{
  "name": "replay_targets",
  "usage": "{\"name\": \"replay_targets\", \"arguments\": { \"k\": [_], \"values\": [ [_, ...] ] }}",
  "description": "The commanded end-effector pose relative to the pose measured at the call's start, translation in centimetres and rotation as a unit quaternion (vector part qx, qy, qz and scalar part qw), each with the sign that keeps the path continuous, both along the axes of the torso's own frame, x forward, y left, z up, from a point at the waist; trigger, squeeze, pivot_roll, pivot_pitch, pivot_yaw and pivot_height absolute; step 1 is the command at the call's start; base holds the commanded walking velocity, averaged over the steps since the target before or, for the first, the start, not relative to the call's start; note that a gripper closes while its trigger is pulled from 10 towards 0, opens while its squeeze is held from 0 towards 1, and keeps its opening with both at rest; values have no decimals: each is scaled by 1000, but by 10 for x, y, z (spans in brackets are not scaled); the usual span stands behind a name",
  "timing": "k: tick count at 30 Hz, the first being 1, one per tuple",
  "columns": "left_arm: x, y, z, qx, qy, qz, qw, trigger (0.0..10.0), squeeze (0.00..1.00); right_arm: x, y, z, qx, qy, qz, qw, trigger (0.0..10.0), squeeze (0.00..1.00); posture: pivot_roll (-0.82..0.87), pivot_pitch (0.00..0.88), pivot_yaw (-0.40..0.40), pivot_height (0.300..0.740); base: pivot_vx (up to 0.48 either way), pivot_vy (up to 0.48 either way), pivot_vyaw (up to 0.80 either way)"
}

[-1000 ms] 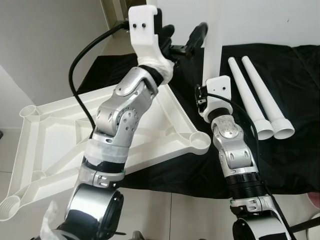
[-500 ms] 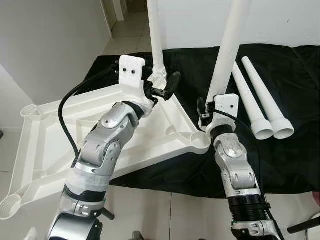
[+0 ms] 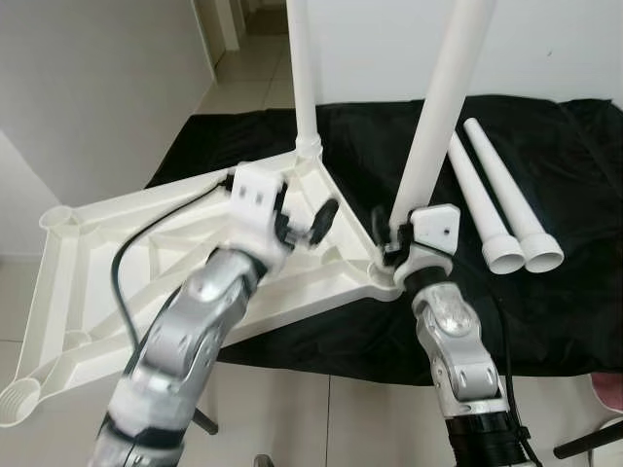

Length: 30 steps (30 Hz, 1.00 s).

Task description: Building children table

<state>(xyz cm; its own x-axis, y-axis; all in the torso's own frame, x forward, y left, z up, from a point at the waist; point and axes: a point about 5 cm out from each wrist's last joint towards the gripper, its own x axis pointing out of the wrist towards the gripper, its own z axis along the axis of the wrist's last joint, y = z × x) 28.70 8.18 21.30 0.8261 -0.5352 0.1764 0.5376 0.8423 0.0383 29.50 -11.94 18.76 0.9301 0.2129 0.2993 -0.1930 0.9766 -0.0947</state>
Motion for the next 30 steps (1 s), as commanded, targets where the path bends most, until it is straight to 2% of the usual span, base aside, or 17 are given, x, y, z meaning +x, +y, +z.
{"name": "replay_targets", "arguments": {
  "k": [1,10,14,15,22,28,30],
  "values": [
    [-9,-1,-7,28,-5,-50,998,10000,0,-3,3,1,9,-13,20,1000,10000,0,-51,37,80,740,0,0,0],
    [-12,1,-22,41,2,-44,998,10000,0,-2,-5,-14,11,9,10,1000,10000,0,-48,50,84,740,0,0,0],
    [-9,4,-27,24,9,-18,1000,10000,0,-2,-13,-20,31,18,-14,999,10000,0,-55,46,88,740,0,0,0],
    [-7,5,-28,10,14,3,1000,10000,0,-3,-17,-20,39,15,-32,999,10000,0,-58,43,89,740,0,0,0],
    [-1,12,-25,-19,18,55,998,10000,0,-5,-23,-19,51,8,-61,997,10000,0,-65,29,89,740,0,0,0],
    [3,17,-24,-17,18,72,997,10000,0,-5,-23,-19,47,7,-54,997,10000,0,-63,13,97,740,0,0,0],
    [10,22,-19,-15,17,85,996,10000,0,-4,-20,-16,32,-2,-23,999,10000,0,-60,4,124,740,0,0,0]
  ]
}}
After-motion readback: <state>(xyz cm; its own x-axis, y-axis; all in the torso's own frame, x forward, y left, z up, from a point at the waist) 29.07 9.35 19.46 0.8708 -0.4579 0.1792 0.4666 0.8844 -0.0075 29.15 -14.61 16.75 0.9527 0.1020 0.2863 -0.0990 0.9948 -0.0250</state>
